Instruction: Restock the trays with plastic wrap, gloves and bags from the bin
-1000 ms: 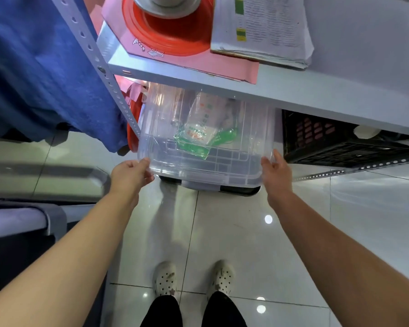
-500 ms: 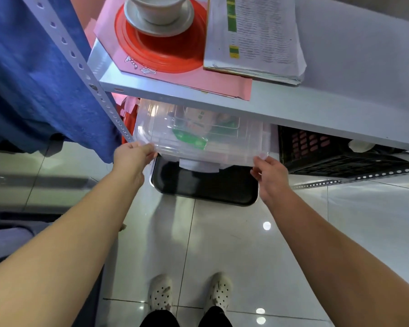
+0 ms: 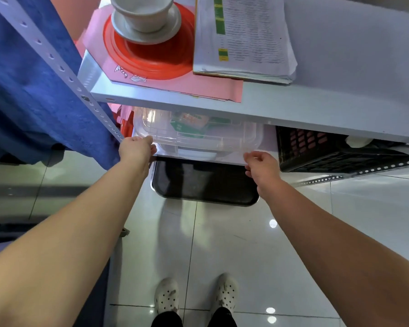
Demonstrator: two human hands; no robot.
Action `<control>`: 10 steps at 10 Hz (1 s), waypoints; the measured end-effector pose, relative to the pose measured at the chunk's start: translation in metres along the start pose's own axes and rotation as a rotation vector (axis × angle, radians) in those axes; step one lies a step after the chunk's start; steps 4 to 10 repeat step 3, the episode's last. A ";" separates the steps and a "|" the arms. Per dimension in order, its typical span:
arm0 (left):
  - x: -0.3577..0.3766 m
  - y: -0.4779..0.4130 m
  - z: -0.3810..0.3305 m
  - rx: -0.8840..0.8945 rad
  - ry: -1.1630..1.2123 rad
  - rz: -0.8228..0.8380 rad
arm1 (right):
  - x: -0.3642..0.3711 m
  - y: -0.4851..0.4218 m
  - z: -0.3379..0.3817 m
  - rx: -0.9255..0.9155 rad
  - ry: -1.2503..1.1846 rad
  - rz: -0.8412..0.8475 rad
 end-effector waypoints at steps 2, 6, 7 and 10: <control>-0.010 0.037 0.020 0.277 -0.555 0.099 | -0.028 0.057 0.020 -0.374 0.751 -0.002; -0.014 0.080 0.026 0.453 -0.825 0.149 | -0.042 0.094 0.035 -0.461 0.972 -0.019; -0.014 0.080 0.026 0.453 -0.825 0.149 | -0.042 0.094 0.035 -0.461 0.972 -0.019; -0.014 0.080 0.026 0.453 -0.825 0.149 | -0.042 0.094 0.035 -0.461 0.972 -0.019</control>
Point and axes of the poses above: each hand's wrist, its own y-axis away from the middle knuckle, its own x-axis out of the palm, z = x × y, the point moved 5 cm from there along -y, towards the middle knuckle, and after that the axes turned 1 degree about x, right-handed, at the moved point
